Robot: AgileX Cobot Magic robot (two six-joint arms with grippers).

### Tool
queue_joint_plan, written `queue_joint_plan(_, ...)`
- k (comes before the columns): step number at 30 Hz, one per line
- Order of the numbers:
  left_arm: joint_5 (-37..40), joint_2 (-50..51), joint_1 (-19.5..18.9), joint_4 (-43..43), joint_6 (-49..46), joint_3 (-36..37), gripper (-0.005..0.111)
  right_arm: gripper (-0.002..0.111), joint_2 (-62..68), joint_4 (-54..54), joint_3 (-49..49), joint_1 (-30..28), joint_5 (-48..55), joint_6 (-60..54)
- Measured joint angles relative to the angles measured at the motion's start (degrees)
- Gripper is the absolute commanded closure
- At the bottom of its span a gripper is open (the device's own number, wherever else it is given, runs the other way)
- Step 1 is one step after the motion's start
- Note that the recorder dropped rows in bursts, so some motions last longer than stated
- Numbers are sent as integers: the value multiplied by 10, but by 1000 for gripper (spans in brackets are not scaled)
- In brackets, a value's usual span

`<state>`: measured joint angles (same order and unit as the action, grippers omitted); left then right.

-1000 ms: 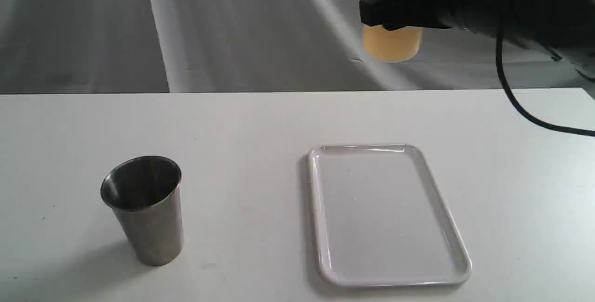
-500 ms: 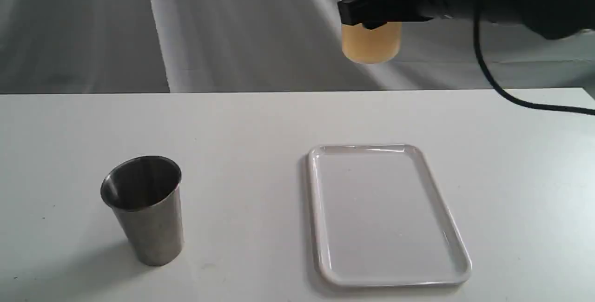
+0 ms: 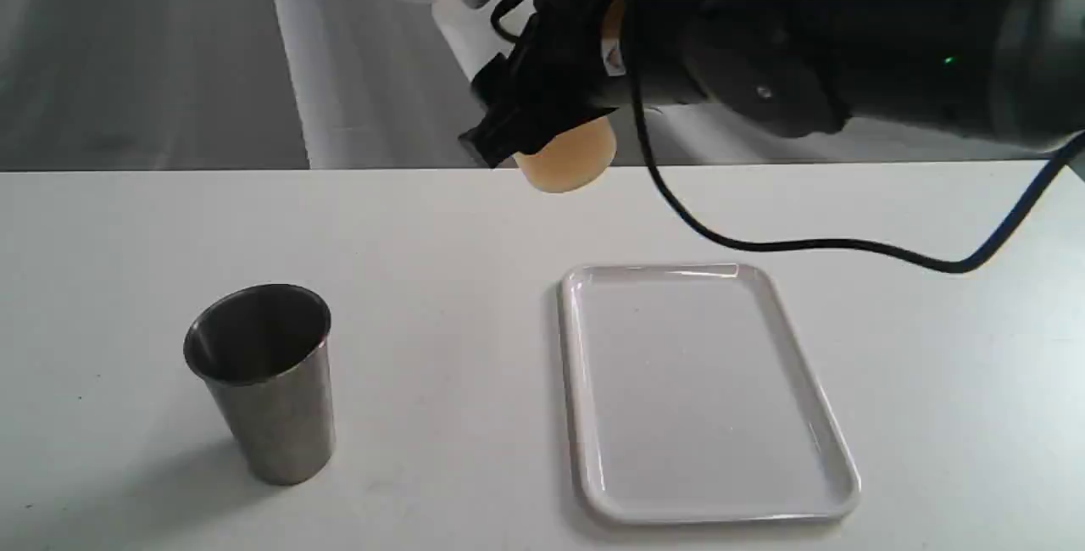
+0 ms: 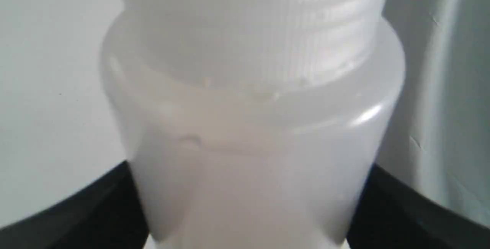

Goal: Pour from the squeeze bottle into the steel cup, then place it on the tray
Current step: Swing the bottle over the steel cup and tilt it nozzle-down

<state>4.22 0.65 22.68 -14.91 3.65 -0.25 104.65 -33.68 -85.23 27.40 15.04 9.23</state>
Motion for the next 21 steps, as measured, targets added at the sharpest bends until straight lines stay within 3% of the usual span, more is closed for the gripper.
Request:
queue_joint_plan(7, 0, 0, 0, 0, 0, 0, 98, 76, 26, -294, -1, 52, 92, 207)
queue_joint_plan(21, 0, 0, 0, 0, 0, 0, 98, 76, 85, -445, -4, 132, 188, 236)
